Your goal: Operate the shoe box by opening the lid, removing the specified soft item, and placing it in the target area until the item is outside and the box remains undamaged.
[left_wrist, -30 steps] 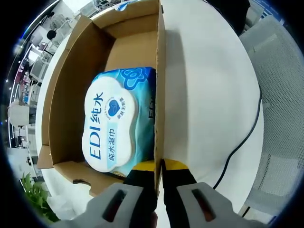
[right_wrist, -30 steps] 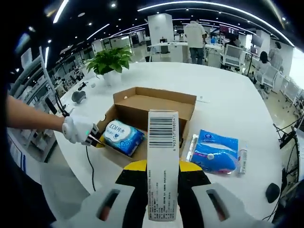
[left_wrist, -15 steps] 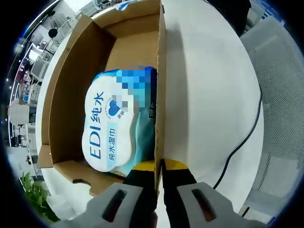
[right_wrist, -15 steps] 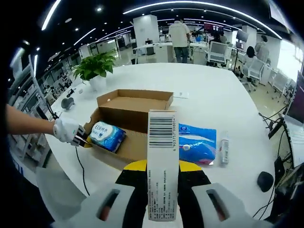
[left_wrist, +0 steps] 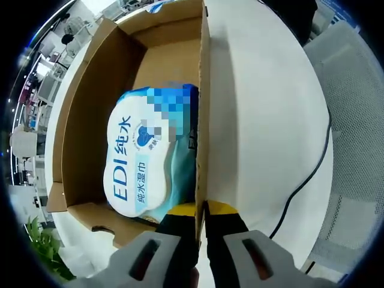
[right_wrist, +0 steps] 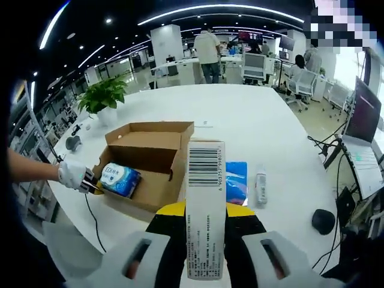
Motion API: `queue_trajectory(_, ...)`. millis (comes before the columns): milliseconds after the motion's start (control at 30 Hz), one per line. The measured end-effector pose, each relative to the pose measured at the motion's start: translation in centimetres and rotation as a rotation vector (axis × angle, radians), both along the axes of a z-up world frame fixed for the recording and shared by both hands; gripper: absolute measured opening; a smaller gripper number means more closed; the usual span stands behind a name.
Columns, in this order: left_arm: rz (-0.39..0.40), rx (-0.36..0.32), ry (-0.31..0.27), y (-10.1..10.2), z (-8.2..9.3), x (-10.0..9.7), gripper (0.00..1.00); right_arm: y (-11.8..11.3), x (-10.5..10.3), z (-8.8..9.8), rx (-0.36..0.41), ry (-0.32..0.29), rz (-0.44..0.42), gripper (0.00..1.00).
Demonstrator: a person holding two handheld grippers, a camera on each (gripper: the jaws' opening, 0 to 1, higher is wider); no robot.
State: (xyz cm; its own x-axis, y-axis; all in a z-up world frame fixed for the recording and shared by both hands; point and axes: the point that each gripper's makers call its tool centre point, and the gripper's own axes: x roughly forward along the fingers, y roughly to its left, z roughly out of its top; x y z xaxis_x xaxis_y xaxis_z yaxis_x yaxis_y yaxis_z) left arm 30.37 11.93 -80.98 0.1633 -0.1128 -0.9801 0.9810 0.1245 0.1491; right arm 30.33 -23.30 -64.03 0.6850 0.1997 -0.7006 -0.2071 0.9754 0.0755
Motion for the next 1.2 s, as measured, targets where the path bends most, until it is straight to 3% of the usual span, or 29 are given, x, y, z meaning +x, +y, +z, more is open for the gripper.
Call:
queue_trajectory(833,0.003,0.004,0.0,0.0,-0.1,0.0,0.02,-5.5,0.2,0.1,-0.03,-0.044,-0.117,0.18)
queue_trajectory(1100,0.005,0.005,0.001,0.1,0.0,0.1,0.02,-8.1,0.4,-0.6,0.005,-0.056,-0.194,0.18)
queue_trajectory(1200,0.006,0.005,0.002,0.1,0.0,0.1,0.02,-8.5,0.5,-1.2,0.074,-0.056,-0.248,0.18)
